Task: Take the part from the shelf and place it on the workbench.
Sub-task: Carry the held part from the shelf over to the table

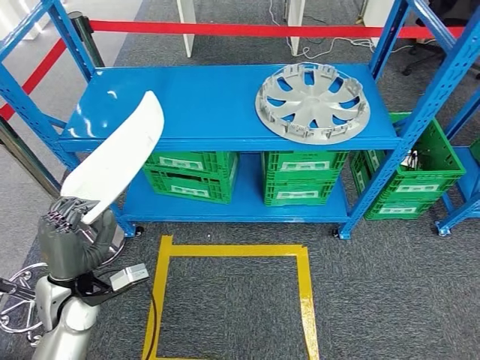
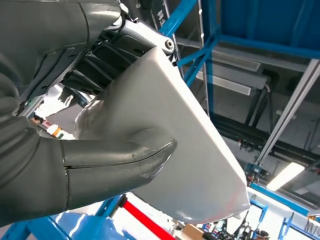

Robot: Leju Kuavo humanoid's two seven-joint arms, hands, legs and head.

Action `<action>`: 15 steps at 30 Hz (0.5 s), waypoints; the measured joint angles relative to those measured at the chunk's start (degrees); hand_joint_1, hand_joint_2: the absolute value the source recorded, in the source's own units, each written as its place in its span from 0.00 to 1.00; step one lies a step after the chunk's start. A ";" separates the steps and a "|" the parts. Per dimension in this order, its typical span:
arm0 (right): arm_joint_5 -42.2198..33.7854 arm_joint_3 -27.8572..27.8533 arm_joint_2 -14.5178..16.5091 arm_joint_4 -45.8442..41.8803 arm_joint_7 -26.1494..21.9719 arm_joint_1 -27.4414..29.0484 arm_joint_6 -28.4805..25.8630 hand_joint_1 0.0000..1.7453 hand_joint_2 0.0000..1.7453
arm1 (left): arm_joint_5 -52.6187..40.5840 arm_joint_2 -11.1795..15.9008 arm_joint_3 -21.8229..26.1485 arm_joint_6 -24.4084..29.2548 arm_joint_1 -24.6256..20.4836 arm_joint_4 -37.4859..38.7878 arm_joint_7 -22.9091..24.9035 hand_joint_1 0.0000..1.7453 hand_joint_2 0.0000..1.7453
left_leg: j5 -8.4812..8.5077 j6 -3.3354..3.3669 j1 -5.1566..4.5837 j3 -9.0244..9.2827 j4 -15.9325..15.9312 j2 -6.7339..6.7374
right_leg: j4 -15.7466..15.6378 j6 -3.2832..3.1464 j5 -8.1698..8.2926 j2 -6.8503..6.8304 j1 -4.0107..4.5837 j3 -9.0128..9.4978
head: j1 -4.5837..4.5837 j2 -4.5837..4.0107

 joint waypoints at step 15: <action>-5.14 -5.27 1.64 4.72 -2.21 0.61 -2.01 0.00 0.00 | 0.62 -0.10 -2.05 -0.01 -0.81 0.49 0.10 1.00 1.00 | -7.24 0.83 -0.08 10.69 -2.40 -0.02 | 0.87 -0.29 6.76 -0.48 0.35 -8.17 | -4.51 -0.02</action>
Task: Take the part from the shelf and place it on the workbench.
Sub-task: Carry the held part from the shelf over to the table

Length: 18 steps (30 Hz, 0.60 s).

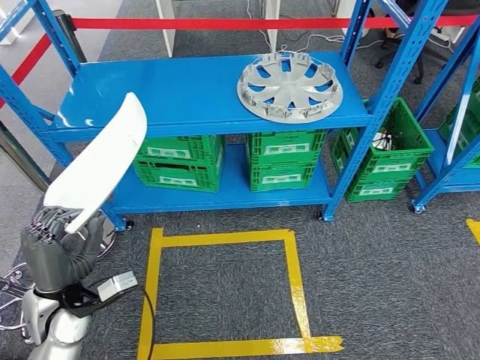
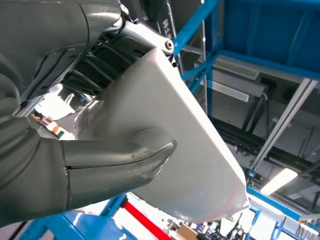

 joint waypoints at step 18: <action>4.66 2.29 -0.21 0.13 3.86 -0.80 0.80 0.00 0.00 | -1.92 -0.88 -1.12 0.02 -0.02 0.21 1.48 1.00 1.00 | 3.93 -1.18 0.08 -12.47 5.54 0.06 | -2.66 -1.84 -6.41 -0.05 0.15 9.33 | -0.86 -0.01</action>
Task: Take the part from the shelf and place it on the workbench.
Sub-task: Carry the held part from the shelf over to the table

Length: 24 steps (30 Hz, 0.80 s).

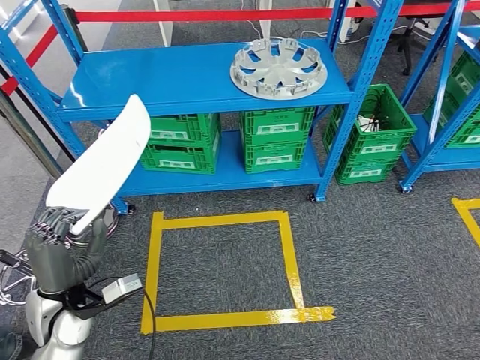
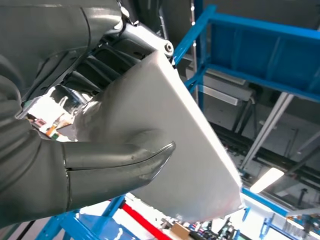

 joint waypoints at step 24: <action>-0.26 1.35 -0.16 -1.56 -0.20 0.09 1.08 0.00 0.00 | 0.61 0.37 -1.46 -0.01 -0.09 -0.92 1.43 1.00 1.00 | 3.20 2.06 -0.57 2.75 -3.87 0.21 | 7.39 1.25 0.08 0.33 0.46 -1.16 | -0.97 -0.01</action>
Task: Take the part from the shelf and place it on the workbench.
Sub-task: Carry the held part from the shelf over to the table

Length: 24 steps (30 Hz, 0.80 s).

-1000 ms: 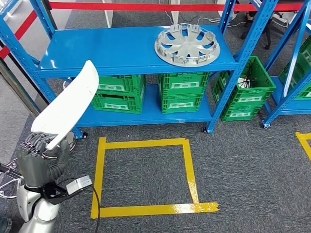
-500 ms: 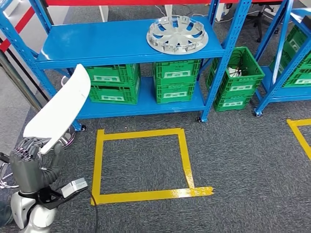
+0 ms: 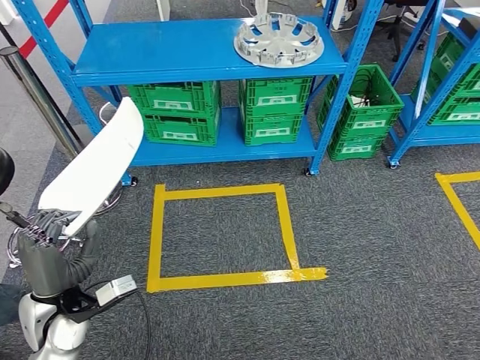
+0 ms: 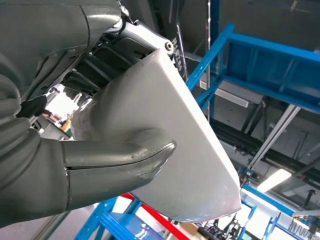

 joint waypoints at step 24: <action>-0.61 0.20 0.09 -0.36 -1.02 0.11 0.92 0.00 0.00 | 3.38 2.01 -3.66 0.00 -0.97 -0.05 2.42 1.00 1.00 | -3.49 0.34 0.90 5.22 -1.28 0.02 | 7.00 1.08 -3.31 -0.04 -0.03 -10.76 | -0.75 -0.01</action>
